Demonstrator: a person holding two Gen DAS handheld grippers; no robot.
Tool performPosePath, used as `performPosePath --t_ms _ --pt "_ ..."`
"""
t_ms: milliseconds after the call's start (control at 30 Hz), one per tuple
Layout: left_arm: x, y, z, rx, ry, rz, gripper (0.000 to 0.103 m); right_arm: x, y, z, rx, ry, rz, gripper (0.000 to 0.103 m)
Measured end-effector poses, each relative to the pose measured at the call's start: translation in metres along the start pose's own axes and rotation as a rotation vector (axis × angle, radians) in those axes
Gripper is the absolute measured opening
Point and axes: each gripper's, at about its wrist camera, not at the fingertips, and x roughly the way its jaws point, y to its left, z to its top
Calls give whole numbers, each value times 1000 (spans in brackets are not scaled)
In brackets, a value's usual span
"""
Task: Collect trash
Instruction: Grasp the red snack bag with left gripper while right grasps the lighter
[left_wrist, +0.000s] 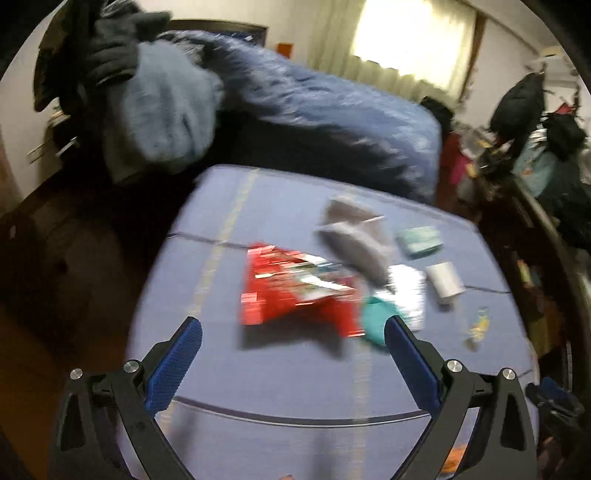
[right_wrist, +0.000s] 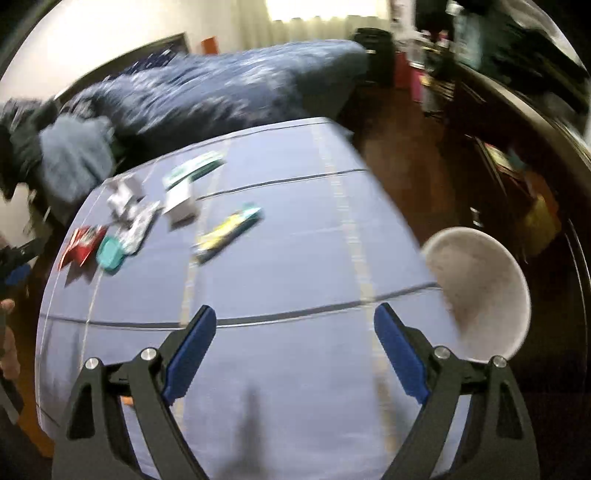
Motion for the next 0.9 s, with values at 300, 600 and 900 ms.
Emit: performPosePath --t_ms 300,600,900 --pt "51 8 22 -13 44 -2 99 9 31 10 -52 16 12 88" --pt "98 -8 23 -13 91 60 90 17 44 25 -81 6 13 88" --pt "77 7 20 -71 -5 8 21 60 62 46 -68 22 -6 83"
